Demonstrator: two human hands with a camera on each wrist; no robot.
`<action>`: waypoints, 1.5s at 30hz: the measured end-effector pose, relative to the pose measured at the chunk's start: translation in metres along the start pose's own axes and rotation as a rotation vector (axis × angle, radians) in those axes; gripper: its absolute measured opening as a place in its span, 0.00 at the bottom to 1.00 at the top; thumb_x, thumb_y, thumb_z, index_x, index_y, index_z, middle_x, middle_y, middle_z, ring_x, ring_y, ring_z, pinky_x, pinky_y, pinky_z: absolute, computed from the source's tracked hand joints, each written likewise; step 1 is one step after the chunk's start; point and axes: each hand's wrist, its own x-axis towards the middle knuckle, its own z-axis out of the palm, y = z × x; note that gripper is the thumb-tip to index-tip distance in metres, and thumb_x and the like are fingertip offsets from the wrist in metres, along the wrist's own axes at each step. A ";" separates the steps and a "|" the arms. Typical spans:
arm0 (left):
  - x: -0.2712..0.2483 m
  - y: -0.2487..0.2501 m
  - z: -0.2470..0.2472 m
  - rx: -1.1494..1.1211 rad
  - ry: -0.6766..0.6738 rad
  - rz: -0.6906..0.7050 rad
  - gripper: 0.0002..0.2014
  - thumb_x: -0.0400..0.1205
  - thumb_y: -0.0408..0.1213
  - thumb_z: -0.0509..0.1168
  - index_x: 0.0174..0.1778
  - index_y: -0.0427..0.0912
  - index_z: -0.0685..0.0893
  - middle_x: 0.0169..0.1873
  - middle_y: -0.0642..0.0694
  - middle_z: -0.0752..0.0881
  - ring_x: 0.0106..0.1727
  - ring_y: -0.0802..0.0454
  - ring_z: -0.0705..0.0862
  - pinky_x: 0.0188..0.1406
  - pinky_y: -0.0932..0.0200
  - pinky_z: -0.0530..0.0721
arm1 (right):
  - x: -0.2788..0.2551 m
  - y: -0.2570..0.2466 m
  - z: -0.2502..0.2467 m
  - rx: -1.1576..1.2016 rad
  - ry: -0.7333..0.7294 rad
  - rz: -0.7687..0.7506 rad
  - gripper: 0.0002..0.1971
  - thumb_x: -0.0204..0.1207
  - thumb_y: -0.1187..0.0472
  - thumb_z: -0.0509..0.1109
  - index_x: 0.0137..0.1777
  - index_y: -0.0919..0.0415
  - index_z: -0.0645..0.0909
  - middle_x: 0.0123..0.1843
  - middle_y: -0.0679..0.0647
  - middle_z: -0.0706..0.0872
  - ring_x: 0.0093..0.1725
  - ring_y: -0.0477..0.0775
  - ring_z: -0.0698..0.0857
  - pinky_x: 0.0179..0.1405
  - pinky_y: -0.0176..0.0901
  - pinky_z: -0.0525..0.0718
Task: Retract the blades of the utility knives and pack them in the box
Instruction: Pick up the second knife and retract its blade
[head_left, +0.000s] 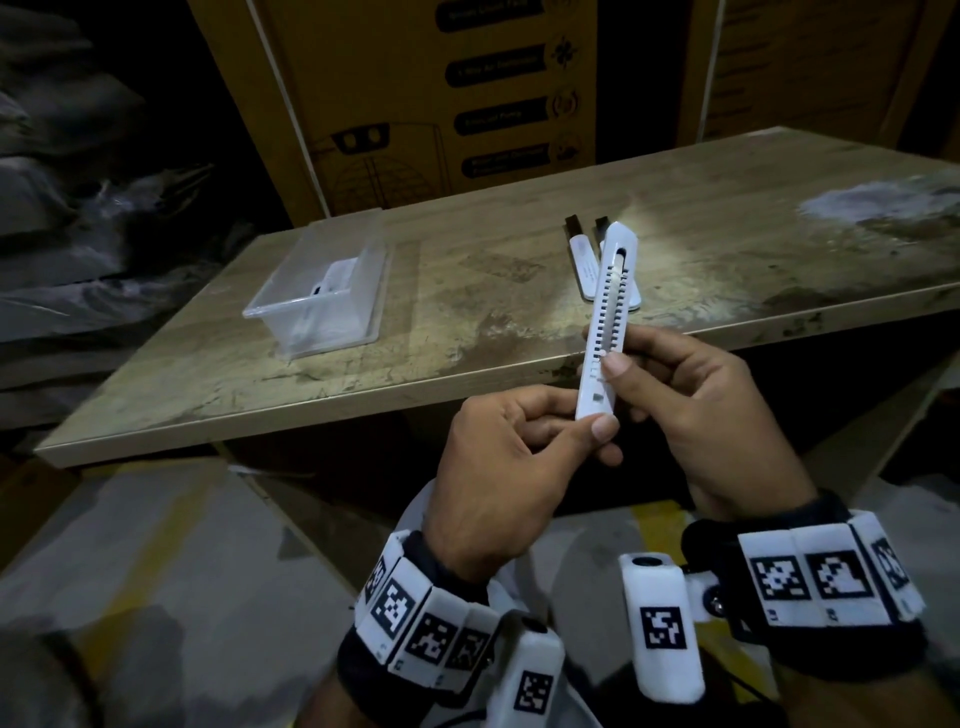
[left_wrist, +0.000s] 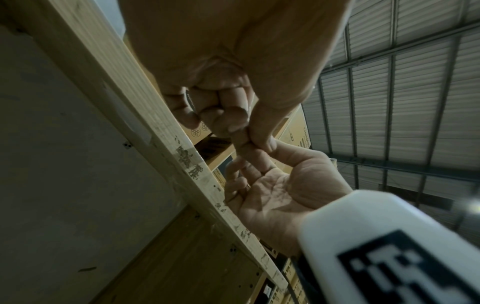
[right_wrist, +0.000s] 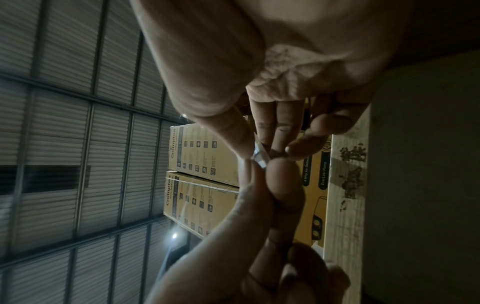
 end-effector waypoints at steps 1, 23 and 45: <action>0.000 0.000 0.000 0.001 -0.001 0.002 0.05 0.87 0.38 0.78 0.56 0.46 0.97 0.39 0.47 0.99 0.43 0.58 0.96 0.51 0.58 0.90 | 0.000 -0.001 0.000 0.001 -0.011 0.003 0.14 0.81 0.72 0.70 0.65 0.70 0.86 0.45 0.56 0.91 0.33 0.36 0.86 0.37 0.25 0.81; -0.004 -0.005 0.005 0.090 0.057 0.033 0.04 0.86 0.36 0.79 0.55 0.45 0.97 0.35 0.49 0.98 0.38 0.61 0.95 0.43 0.61 0.89 | -0.002 -0.003 0.010 0.299 -0.130 0.269 0.24 0.73 0.67 0.69 0.71 0.66 0.82 0.39 0.57 0.80 0.26 0.49 0.79 0.17 0.42 0.71; -0.003 0.000 0.010 0.044 0.080 0.012 0.04 0.87 0.36 0.78 0.56 0.43 0.97 0.37 0.47 0.99 0.41 0.53 0.99 0.45 0.56 0.93 | -0.007 -0.001 0.023 0.144 0.056 0.210 0.10 0.84 0.62 0.68 0.58 0.59 0.91 0.38 0.64 0.80 0.24 0.48 0.72 0.16 0.35 0.71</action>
